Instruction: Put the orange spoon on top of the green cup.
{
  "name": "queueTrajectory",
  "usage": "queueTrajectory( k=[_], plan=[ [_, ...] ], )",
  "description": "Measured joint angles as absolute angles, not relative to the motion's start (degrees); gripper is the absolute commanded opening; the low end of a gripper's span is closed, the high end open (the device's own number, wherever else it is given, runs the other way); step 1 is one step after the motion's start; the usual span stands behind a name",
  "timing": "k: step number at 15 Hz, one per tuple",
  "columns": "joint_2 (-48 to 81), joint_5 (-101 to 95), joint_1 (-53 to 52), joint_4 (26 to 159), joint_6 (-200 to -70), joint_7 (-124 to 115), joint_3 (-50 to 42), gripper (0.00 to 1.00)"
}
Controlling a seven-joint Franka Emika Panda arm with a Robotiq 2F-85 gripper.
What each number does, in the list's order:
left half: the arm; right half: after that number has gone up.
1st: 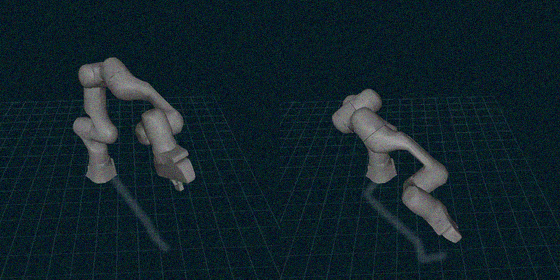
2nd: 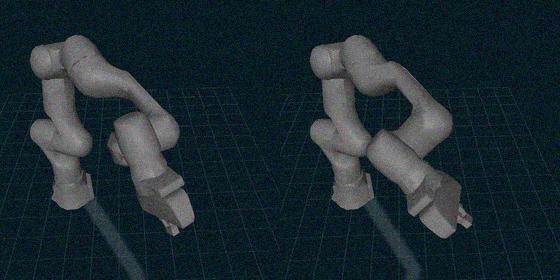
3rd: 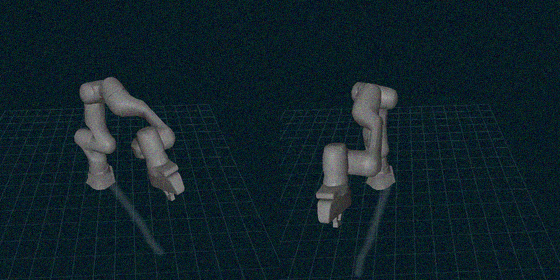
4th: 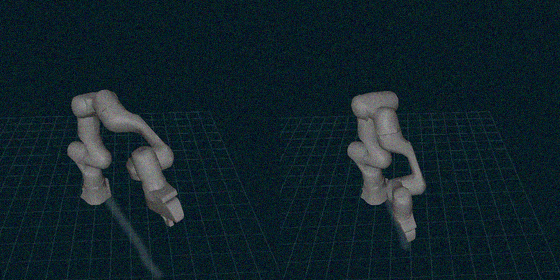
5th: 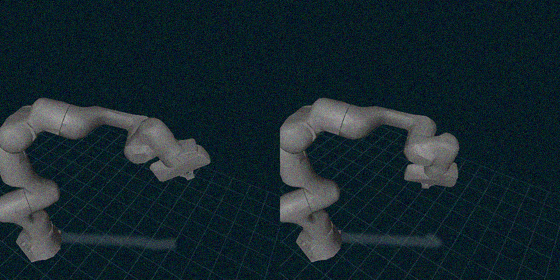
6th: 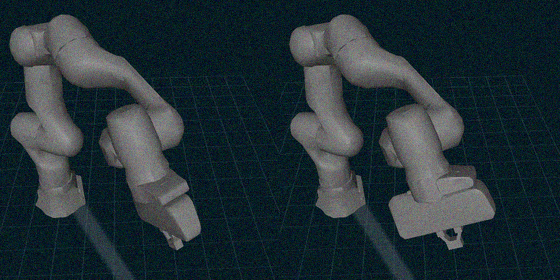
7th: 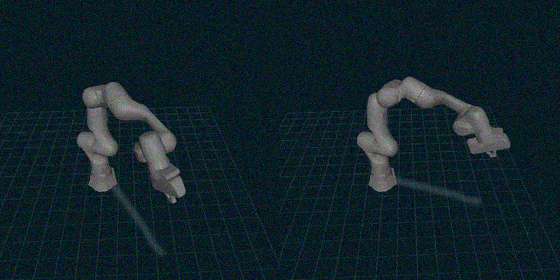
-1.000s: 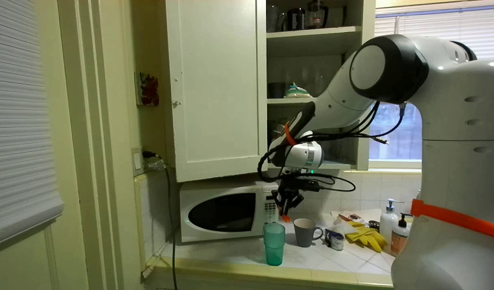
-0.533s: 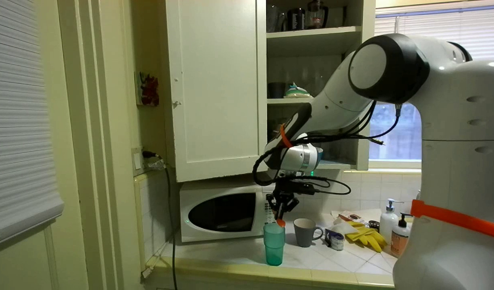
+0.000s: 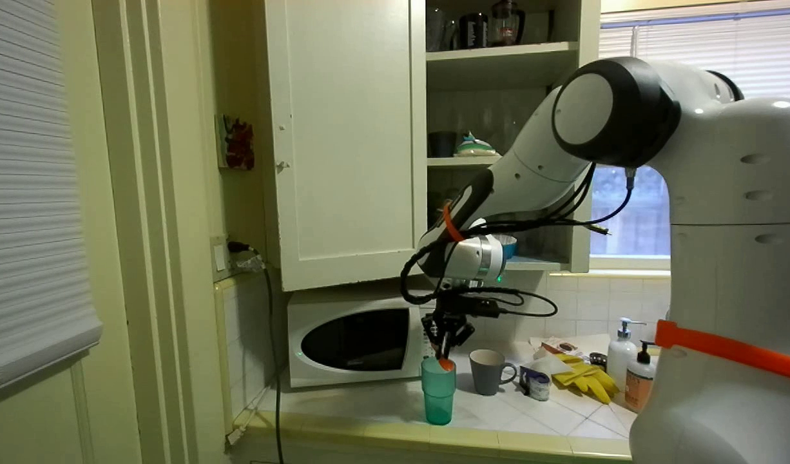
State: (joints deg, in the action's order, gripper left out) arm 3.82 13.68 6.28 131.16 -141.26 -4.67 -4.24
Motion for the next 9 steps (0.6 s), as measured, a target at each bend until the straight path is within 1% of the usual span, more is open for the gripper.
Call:
queueTrajectory(
  k=[9],
  plan=[
    [5.14,13.68,6.17,131.17,-141.26,-4.67,-4.24,0.04]
  ],
)
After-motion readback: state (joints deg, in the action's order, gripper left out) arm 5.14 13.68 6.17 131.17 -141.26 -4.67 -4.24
